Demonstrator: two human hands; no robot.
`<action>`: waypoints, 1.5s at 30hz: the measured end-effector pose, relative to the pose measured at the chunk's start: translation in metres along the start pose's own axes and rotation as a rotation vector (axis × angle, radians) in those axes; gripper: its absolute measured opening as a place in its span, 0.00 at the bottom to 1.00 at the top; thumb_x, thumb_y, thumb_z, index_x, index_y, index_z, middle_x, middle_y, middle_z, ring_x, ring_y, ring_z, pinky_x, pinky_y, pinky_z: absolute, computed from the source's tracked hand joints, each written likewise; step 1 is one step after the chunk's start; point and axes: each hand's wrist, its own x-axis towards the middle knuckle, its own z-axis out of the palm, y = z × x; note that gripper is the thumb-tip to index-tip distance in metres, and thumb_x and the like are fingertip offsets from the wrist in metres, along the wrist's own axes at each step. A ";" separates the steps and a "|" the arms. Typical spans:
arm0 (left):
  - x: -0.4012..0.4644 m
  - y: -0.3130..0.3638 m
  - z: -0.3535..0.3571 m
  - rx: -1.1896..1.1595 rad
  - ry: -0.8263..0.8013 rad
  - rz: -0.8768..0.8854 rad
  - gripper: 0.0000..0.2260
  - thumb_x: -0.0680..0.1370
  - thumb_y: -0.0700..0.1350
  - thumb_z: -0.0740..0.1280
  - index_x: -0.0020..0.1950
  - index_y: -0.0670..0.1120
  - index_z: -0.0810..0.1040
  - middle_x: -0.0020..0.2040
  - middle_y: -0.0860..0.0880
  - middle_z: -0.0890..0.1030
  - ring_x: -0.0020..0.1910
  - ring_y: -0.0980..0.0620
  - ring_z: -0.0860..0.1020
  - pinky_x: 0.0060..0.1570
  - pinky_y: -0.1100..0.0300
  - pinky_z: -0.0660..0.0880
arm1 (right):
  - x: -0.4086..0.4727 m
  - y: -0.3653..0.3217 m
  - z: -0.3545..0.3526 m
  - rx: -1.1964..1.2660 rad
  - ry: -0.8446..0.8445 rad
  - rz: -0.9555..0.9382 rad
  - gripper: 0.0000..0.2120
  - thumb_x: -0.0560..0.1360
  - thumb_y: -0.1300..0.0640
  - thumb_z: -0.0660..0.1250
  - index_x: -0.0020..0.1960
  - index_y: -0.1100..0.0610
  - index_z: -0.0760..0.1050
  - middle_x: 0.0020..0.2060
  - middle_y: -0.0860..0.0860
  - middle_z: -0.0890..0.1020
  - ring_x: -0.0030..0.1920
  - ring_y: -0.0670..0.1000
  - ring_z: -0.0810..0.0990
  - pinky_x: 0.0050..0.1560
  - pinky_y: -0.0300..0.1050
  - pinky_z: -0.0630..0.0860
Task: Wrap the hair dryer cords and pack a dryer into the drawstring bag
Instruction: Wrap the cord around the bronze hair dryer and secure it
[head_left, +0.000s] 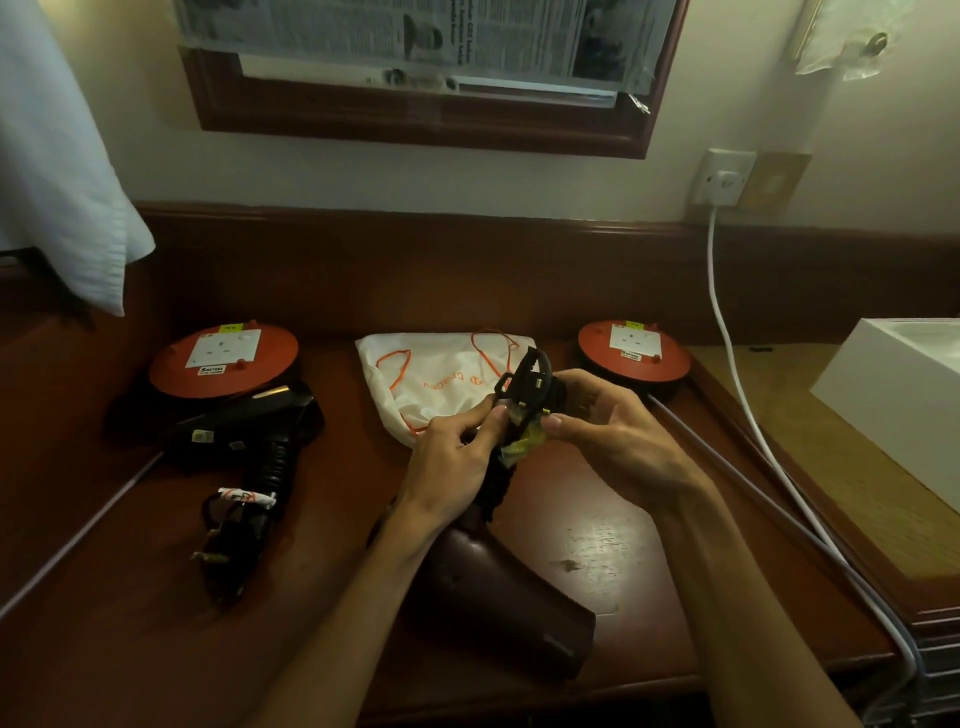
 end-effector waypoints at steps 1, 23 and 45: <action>0.001 0.001 0.000 -0.003 -0.024 -0.003 0.19 0.81 0.62 0.62 0.67 0.56 0.81 0.56 0.59 0.85 0.59 0.58 0.81 0.60 0.50 0.79 | 0.001 -0.002 -0.004 -0.016 -0.038 0.007 0.18 0.77 0.67 0.69 0.66 0.63 0.76 0.61 0.59 0.81 0.64 0.57 0.80 0.63 0.53 0.79; 0.000 0.008 0.003 0.286 -0.273 0.061 0.16 0.79 0.65 0.65 0.49 0.55 0.82 0.39 0.52 0.84 0.38 0.57 0.82 0.42 0.51 0.79 | -0.002 0.021 -0.010 -0.630 0.123 -0.147 0.06 0.77 0.52 0.72 0.44 0.46 0.75 0.43 0.45 0.80 0.47 0.51 0.80 0.50 0.59 0.80; -0.037 0.017 -0.014 1.075 -0.132 0.114 0.34 0.74 0.67 0.69 0.77 0.58 0.64 0.73 0.51 0.67 0.73 0.48 0.65 0.70 0.50 0.63 | -0.046 0.050 -0.028 -0.890 -0.044 0.128 0.37 0.71 0.45 0.77 0.75 0.40 0.65 0.68 0.42 0.71 0.69 0.46 0.68 0.71 0.49 0.67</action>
